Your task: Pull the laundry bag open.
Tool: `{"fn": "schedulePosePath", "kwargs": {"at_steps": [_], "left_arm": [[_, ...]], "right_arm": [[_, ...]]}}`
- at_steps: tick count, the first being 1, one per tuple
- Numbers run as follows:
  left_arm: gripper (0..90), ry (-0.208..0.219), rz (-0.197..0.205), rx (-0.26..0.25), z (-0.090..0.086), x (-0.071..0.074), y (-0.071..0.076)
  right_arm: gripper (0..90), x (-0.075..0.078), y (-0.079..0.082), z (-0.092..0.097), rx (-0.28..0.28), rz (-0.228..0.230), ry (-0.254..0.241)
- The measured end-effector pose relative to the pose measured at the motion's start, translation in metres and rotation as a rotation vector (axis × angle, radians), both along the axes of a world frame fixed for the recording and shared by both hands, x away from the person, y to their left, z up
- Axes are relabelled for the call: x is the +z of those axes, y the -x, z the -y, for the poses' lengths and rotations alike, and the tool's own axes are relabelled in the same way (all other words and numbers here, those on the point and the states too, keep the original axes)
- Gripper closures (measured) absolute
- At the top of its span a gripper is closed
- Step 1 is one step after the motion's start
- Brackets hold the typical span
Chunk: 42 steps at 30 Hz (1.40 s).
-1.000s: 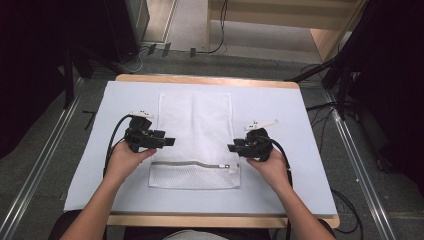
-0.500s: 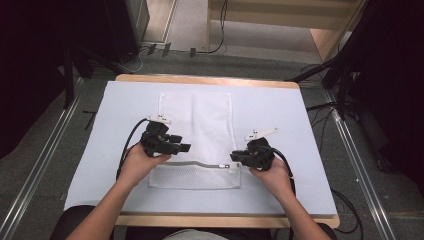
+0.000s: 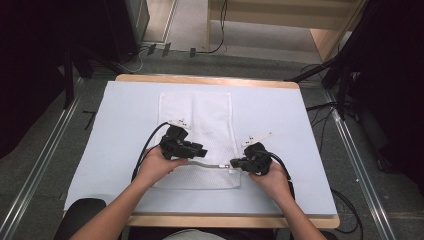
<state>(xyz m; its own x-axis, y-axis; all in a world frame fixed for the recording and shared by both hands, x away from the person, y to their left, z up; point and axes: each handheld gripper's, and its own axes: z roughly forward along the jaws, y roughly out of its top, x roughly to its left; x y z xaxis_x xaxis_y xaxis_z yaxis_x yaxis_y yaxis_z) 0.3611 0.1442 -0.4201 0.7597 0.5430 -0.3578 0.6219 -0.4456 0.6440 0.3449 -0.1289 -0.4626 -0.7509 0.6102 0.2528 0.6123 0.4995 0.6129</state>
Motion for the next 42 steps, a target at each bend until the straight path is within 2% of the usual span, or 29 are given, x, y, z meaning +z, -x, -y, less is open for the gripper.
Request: {"fn": "schedulePosePath", "kwargs": {"at_steps": [3, 5, 12, 20, 28, 31, 32, 34, 42], "left_arm": [[67.3, -0.017, -0.005, -0.02, 0.011, -0.004, 0.001], [68.3, -0.003, -0.011, -0.025, 0.016, -0.007, 0.001], [72.2, -0.01, -0.024, -0.037, 0.027, -0.016, 0.0], [73.5, -0.037, -0.035, -0.056, 0.04, -0.028, 0.003], [76.7, -0.046, -0.038, -0.055, 0.046, -0.037, 0.003], [76.9, -0.032, -0.06, -0.051, 0.049, -0.041, 0.002], [76.9, -0.041, -0.064, -0.058, 0.051, -0.043, 0.002], [77.8, -0.053, -0.06, -0.064, 0.053, -0.046, 0.002], [80.7, -0.05, -0.051, -0.056, 0.056, -0.047, 0.004]], "right_arm": [[90.0, -0.003, 0.0, -0.001, 0.007, 0.009, 0.006], [90.0, -0.004, 0.001, -0.001, 0.006, 0.01, 0.006], [90.0, -0.006, 0.001, 0.001, 0.017, 0.021, -0.02], [90.0, -0.005, 0.003, -0.001, 0.025, 0.042, 0.009], [90.0, -0.005, 0.001, 0.0, 0.029, 0.033, 0.006], [90.0, -0.005, 0.001, 0.0, 0.025, 0.029, 0.006], [90.0, -0.005, 0.001, 0.0, 0.027, 0.028, 0.007], [90.0, -0.005, 0.001, 0.0, 0.031, 0.032, 0.01], [90.0, -0.005, 0.001, -0.001, 0.028, 0.033, 0.009]]}}
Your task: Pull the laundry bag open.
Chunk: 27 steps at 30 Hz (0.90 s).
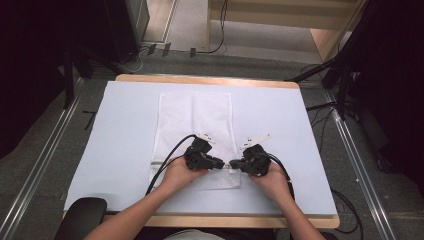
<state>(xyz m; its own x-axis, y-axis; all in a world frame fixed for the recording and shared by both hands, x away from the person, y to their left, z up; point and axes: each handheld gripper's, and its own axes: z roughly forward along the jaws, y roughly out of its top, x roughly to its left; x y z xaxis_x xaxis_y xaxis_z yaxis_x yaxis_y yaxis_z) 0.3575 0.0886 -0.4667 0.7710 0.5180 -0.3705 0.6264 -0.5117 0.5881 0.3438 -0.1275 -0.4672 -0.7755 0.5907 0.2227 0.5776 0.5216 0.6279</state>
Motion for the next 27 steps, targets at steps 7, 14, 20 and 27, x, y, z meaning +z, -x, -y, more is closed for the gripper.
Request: {"fn": "schedulePosePath", "kwargs": {"at_steps": [7, 14, 20, 27], "left_arm": [[80.8, -0.006, 0.01, -0.026, 0.0071, 0.0, 0.0049], [86.4, 0.009, 0.009, -0.024, 0.0078, -0.0031, 0.0053], [87.8, 0.032, -0.041, -0.024, 0.0053, -0.004, 0.0006], [88.0, 0.016, -0.062, -0.035, 0.0044, -0.0017, -0.0026]], "right_arm": [[90.0, 0.0, 0.0001, -0.0001, -0.001, 0.0, -0.002], [90.0, 0.0001, 0.0006, 0.0, 0.002, 0.007, 0.005], [90.0, -0.0001, 0.0013, -0.0001, 0.003, 0.012, 0.005], [90.0, -0.001, 0.0025, 0.0009, 0.006, 0.024, 0.002]]}}
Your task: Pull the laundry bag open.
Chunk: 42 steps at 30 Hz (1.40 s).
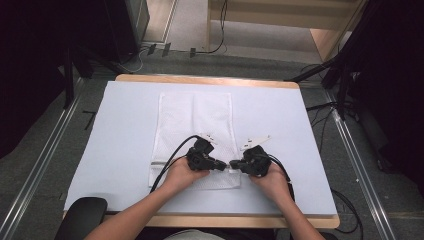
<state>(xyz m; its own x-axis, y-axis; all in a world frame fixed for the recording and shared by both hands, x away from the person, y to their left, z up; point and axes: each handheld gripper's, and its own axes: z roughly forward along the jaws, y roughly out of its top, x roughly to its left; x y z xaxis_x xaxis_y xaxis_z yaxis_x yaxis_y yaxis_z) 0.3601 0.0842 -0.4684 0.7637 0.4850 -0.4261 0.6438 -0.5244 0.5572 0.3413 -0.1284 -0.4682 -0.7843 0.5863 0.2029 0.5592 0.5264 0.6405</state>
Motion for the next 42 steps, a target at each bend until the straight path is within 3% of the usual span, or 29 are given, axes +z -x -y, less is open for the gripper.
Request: {"fn": "schedulePosePath", "kwargs": {"at_steps": [9, 13, 19, 22, 25, 26, 34, 42], "left_arm": [[88.1, -0.001, -0.053, 0.002, -0.003, 0.003, -0.003], [88.2, -0.008, -0.056, 0.002, -0.005, 0.005, -0.003], [88.2, 0.012, -0.108, 0.004, -0.018, 0.009, -0.01], [88.1, 0.002, -0.121, -0.003, -0.021, 0.01, -0.011], [88.1, -0.003, -0.111, 0.004, -0.024, 0.013, -0.012], [88.1, 0.014, -0.122, 0.009, -0.025, 0.014, -0.013], [88.1, -0.002, -0.136, 0.006, -0.03, 0.015, -0.015], [88.1, -0.003, -0.137, 0.022, -0.042, 0.019, -0.015]], "right_arm": [[90.0, 0.0, 0.002, -0.002, 0.024, 0.025, 0.015], [90.0, -0.001, 0.002, -0.002, 0.03, 0.033, 0.009], [90.0, -0.001, 0.002, 0.0, 0.035, 0.037, 0.006], [90.0, -0.002, 0.002, 0.001, 0.038, 0.033, -0.003], [90.0, -0.003, 0.002, 0.001, 0.04, 0.035, -0.011], [90.0, -0.004, 0.002, 0.002, 0.044, 0.043, -0.018], [90.0, -0.005, -0.001, 0.005, 0.053, 0.031, -0.041], [90.0, -0.005, -0.001, 0.005, 0.064, 0.036, -0.033]]}}
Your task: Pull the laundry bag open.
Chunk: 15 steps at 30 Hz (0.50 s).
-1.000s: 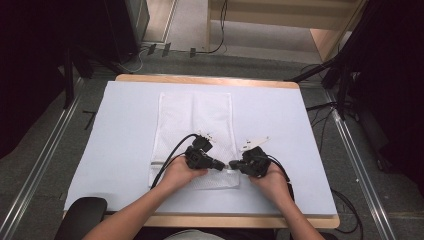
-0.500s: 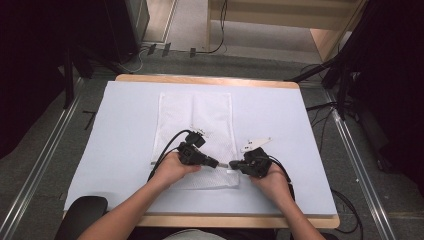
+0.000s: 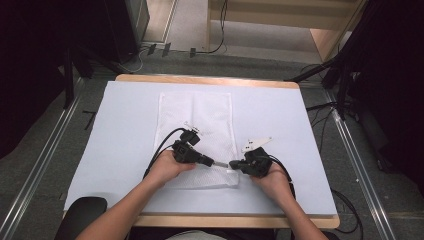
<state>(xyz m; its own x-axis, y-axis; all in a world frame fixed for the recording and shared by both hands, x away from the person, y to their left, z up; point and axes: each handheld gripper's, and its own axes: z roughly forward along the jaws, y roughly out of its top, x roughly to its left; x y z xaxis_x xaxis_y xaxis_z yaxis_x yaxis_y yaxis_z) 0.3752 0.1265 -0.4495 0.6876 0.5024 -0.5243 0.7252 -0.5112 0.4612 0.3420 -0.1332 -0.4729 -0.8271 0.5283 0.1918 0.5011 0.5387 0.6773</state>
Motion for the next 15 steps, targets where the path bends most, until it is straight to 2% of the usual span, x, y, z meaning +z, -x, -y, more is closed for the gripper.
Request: {"fn": "schedulePosePath", "kwargs": {"at_steps": [7, 15], "left_arm": [[88.1, -0.004, -0.002, 0.013, -0.014, 0.003, 0.001], [88.1, 0.007, -0.002, 0.039, -0.026, 0.008, 0.005]], "right_arm": [[90.0, 0.001, -0.002, -0.001, 0.004, -0.016, 0.005], [90.0, 0.002, -0.002, -0.002, 0.015, -0.004, 0.017]]}}
